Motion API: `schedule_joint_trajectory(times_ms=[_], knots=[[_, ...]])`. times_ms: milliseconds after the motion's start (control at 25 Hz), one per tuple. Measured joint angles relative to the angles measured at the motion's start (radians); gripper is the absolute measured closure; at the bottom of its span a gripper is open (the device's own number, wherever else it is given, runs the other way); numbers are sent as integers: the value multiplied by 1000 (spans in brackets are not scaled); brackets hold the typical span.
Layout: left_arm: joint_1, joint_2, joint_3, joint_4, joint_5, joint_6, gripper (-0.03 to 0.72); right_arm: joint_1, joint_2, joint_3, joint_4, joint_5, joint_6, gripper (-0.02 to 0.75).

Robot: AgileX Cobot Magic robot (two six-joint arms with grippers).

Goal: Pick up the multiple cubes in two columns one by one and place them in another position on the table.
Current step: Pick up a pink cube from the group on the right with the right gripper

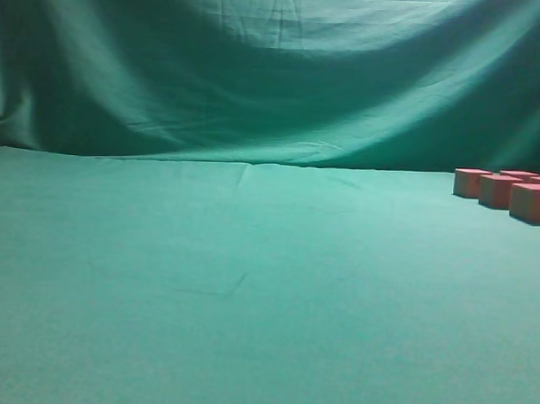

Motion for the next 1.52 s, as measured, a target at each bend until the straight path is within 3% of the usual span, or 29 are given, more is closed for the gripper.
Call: schedule_joint_trajectory(times_ms=[80,160,480,800,1200,1240,1280,1520], knots=[[0,0,0,0,0,0,688,0,0,0,0,-92,1,689],[0,0,0,0,0,0,688,0,0,-28,2,-77,1,689],[0,0,0,0,0,0,688,0,175,-402,2,446,-23,689],[0,0,0,0,0,0,688,0,332,-490,171,695,-74,689],[0,0,0,0,0,0,688,0,665,-650,159,1144,-137,689],[0,0,0,0,0,0,688,0,692,-666,147,1176,-139,689],[0,0,0,0,0,0,688,0,722,-676,139,1197,-140,738],[0,0,0,0,0,0,688,32,843,-728,114,1229,-143,738]])
